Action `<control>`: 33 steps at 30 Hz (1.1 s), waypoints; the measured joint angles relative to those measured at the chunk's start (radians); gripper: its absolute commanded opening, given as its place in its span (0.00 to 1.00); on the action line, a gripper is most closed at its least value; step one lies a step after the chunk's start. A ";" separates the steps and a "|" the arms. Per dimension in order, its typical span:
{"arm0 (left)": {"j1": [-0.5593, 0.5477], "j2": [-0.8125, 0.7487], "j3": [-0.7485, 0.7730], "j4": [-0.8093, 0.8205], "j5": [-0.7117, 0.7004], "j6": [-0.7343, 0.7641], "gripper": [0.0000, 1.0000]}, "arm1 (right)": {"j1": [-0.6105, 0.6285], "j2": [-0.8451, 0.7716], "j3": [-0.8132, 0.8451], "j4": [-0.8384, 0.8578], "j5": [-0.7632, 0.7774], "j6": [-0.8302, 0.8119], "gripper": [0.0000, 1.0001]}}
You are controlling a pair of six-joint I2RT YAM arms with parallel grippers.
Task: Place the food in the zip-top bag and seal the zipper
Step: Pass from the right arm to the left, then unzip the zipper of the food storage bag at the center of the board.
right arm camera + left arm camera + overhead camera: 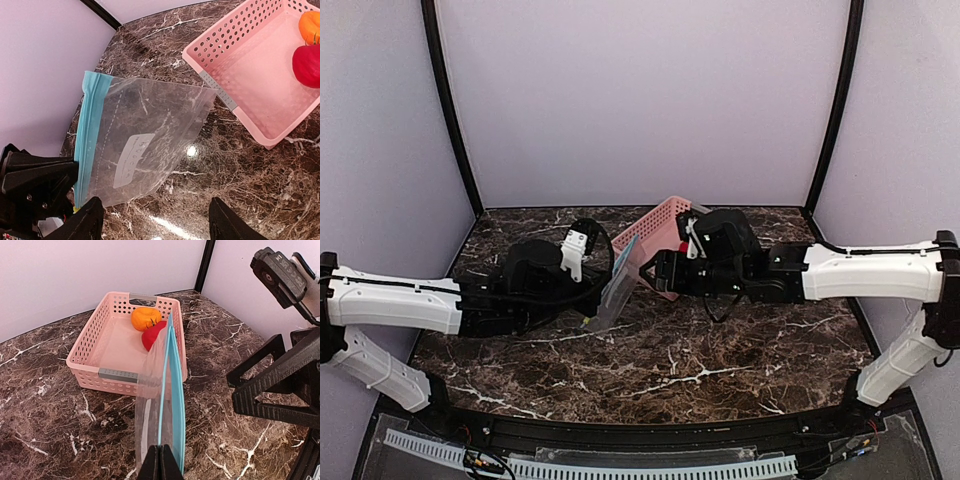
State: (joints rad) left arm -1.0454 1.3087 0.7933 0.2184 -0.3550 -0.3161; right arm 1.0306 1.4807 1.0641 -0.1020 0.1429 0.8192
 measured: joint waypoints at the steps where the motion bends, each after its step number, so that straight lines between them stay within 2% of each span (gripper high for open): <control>1: -0.005 0.003 0.000 0.001 -0.007 -0.002 0.01 | 0.000 0.010 0.013 -0.002 0.000 0.004 0.72; 19: -0.024 0.040 0.000 0.035 -0.024 -0.019 0.01 | 0.010 0.193 0.192 -0.047 0.015 -0.002 0.73; 33: -0.024 0.042 -0.014 0.055 -0.032 -0.029 0.01 | 0.010 0.257 0.222 -0.106 0.072 -0.002 0.72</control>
State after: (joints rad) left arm -1.0698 1.3502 0.7788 0.2737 -0.3874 -0.3450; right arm 1.0409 1.7374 1.2865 -0.2081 0.2146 0.8177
